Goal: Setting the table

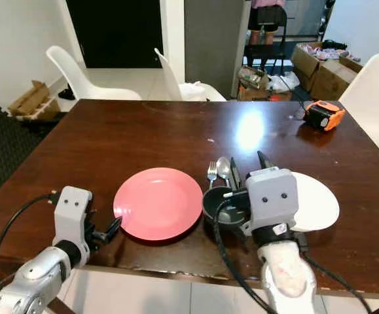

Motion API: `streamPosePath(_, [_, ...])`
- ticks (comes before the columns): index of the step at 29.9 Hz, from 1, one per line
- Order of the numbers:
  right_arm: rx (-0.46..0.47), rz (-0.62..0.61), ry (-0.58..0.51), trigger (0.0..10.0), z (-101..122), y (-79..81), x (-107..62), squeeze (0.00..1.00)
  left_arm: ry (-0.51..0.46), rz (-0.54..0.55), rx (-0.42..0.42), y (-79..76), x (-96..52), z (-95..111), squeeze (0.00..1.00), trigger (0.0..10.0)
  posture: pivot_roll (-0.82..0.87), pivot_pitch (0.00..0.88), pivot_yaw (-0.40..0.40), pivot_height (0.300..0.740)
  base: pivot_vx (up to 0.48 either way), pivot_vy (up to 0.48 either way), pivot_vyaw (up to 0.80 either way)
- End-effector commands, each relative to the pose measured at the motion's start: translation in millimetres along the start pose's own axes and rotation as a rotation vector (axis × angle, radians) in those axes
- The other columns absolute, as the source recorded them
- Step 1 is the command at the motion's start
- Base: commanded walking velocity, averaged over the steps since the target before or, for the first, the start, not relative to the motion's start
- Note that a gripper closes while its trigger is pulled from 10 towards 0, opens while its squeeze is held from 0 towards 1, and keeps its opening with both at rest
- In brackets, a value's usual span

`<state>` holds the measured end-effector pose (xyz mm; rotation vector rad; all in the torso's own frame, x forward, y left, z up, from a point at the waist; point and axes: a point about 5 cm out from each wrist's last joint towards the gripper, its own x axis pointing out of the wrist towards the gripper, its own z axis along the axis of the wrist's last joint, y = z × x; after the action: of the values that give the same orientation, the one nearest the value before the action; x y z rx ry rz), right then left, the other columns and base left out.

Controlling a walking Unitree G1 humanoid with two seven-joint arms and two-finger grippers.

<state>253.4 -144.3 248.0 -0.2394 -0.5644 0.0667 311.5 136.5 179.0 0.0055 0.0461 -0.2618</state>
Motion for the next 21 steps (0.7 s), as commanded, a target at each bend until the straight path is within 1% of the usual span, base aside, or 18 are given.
streamPosePath(1, [0.034, 0.064, 0.004, 10.0, -4.3, 19.9, -4.1, 0.00, -0.017, 0.032, -0.021, 5.3, -2.8, -0.7, 0.00, 10.0, -0.08, 0.146, 0.132, 0.740, 0.000, 0.000, 0.00])
streamPosePath(2, [0.034, 0.064, 0.004, 10.0, -4.3, 19.9, -4.1, 0.00, -0.017, 0.032, -0.021, 5.3, -2.8, -0.7, 0.00, 10.0, -0.08, 0.146, 0.132, 0.740, 0.000, 0.000, 0.00])
streamPosePath(3, [0.062, 0.095, 0.009, 10.0, -6.4, 29.7, -4.9, 0.00, -0.044, 0.039, -0.036, 6.2, -4.1, 2.5, 0.00, 10.0, -0.08, 0.145, 0.130, 0.740, 0.000, 0.000, 0.00])
streamPosePath(5, [0.071, 0.146, 0.017, 10.0, -10.3, 43.3, -6.3, 0.00, -0.101, 0.076, -0.056, 11.5, -9.0, 8.8, 0.00, 10.0, -0.07, 0.141, 0.121, 0.740, 0.000, 0.000, 0.00])
streamPosePath(7, [0.066, 0.159, 0.020, 10.0, -11.7, 46.5, -7.3, 0.00, -0.118, 0.093, -0.063, 14.1, -11.3, 10.4, 0.00, 10.0, -0.07, 0.141, 0.121, 0.740, 0.000, 0.000, 0.00])
streamPosePath(9, [0.057, 0.171, 0.049, 10.0, -18.1, 50.4, -16.0, 0.00, -0.147, 0.181, -0.040, 29.3, -22.2, 9.5, 0.00, 10.0, -0.07, 0.144, 0.119, 0.740, 0.000, 0.000, 0.00])
streamPosePath(10, [0.044, 0.178, 0.070, 10.0, -21.7, 51.2, -24.2, 0.00, -0.150, 0.230, -0.020, 39.7, -30.7, 7.1, 0.00, 10.0, -0.06, 0.144, 0.119, 0.740, 0.000, 0.000, 0.00])
streamPosePath(11, [0.044, 0.178, 0.070, 10.0, -21.7, 51.2, -24.2, 0.00, -0.150, 0.230, -0.020, 39.7, -30.7, 7.1, 0.00, 10.0, -0.06, 0.144, 0.119, 0.740, 0.000, 0.000, 0.00])
streamPosePath(12, [0.033, 0.184, 0.089, 10.0, -24.3, 51.2, -31.3, 0.00, -0.146, 0.263, -0.004, 47.6, -37.9, 5.0, 0.00, 10.0, -0.06, 0.145, 0.119, 0.740, 0.000, 0.000, 0.00])
streamPosePath(13, [-0.003, 0.189, 0.112, 10.0, -27.5, 48.6, -42.8, 0.00, -0.128, 0.295, 0.024, 58.2, -48.2, 0.6, 0.00, 10.0, -0.06, 0.154, 0.119, 0.740, 0.000, 0.000, 0.00])
streamPosePath(14, [-0.003, 0.189, 0.112, 10.0, -27.5, 48.6, -42.8, 0.00, -0.128, 0.295, 0.024, 58.2, -48.2, 0.6, 0.00, 10.0, -0.06, 0.154, 0.119, 0.740, 0.000, 0.000, 0.00])
streamPosePath(16, [-0.039, 0.173, 0.168, 10.0, -32.7, 40.8, -64.3, 0.00, -0.078, 0.332, 0.081, 75.7, -65.7, -8.8, 0.00, 10.0, -0.05, 0.159, 0.121, 0.740, 0.000, 0.000, 0.00])
streamPosePath(17, [-0.039, 0.173, 0.168, 10.0, -32.7, 40.8, -64.3, 0.00, -0.078, 0.332, 0.081, 75.7, -65.7, -8.8, 0.00, 10.0, -0.05, 0.159, 0.121, 0.740, 0.000, 0.000, 0.00])
streamPosePath(18, [-0.058, 0.162, 0.200, 10.0, -35.5, 36.1, -75.5, 0.00, -0.048, 0.343, 0.107, 83.6, -73.2, -13.7, 0.00, 10.0, -0.06, 0.166, 0.123, 0.740, 0.000, 0.000, 0.00])
streamPosePath(19, [-0.067, 0.150, 0.230, 10.0, -38.4, 32.7, -84.0, 0.00, -0.030, 0.342, 0.122, 88.1, -77.8, -17.0, 0.00, 10.0, -0.06, 0.167, 0.125, 0.740, 0.000, 0.000, 0.00])
streamPosePath(21, [-0.080, 0.132, 0.239, 10.0, -39.5, 30.0, -86.6, 0.00, -0.011, 0.321, 0.123, 87.8, -77.8, -20.4, 0.00, 10.0, -0.06, 0.164, 0.128, 0.740, 0.000, 0.000, 0.00])
